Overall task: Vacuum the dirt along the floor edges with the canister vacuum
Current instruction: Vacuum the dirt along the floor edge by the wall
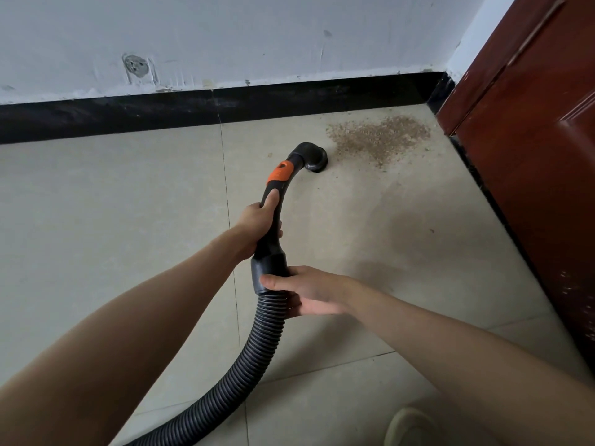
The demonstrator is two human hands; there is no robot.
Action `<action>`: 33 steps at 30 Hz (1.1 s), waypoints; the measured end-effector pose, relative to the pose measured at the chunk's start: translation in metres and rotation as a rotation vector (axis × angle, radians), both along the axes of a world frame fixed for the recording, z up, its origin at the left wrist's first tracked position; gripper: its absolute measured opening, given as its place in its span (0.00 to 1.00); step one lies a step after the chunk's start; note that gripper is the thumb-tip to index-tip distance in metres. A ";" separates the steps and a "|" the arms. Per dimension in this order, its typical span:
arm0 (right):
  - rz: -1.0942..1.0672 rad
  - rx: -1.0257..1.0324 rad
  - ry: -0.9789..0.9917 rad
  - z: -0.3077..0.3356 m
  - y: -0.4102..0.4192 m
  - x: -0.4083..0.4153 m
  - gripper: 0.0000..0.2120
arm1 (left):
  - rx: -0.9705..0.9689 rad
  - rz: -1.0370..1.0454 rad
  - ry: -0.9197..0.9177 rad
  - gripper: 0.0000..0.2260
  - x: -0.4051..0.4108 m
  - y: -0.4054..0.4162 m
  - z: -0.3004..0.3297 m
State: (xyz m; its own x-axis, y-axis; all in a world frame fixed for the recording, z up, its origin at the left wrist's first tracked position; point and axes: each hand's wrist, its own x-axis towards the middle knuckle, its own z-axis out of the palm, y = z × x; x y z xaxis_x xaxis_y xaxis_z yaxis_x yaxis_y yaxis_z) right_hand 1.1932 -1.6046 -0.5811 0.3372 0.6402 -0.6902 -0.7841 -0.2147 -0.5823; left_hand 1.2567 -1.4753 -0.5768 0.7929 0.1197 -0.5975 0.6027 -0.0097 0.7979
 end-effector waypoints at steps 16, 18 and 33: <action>0.098 -0.153 -0.030 0.016 -0.023 0.034 0.09 | 0.024 -0.027 -0.092 0.17 0.001 0.009 0.009; -0.095 -0.278 -0.120 0.021 -0.023 0.052 0.11 | 0.031 -0.030 -0.127 0.16 -0.001 0.017 0.018; -0.544 -0.342 -0.375 0.068 0.097 0.124 0.23 | 0.316 -0.571 -0.003 0.19 -0.012 0.079 0.095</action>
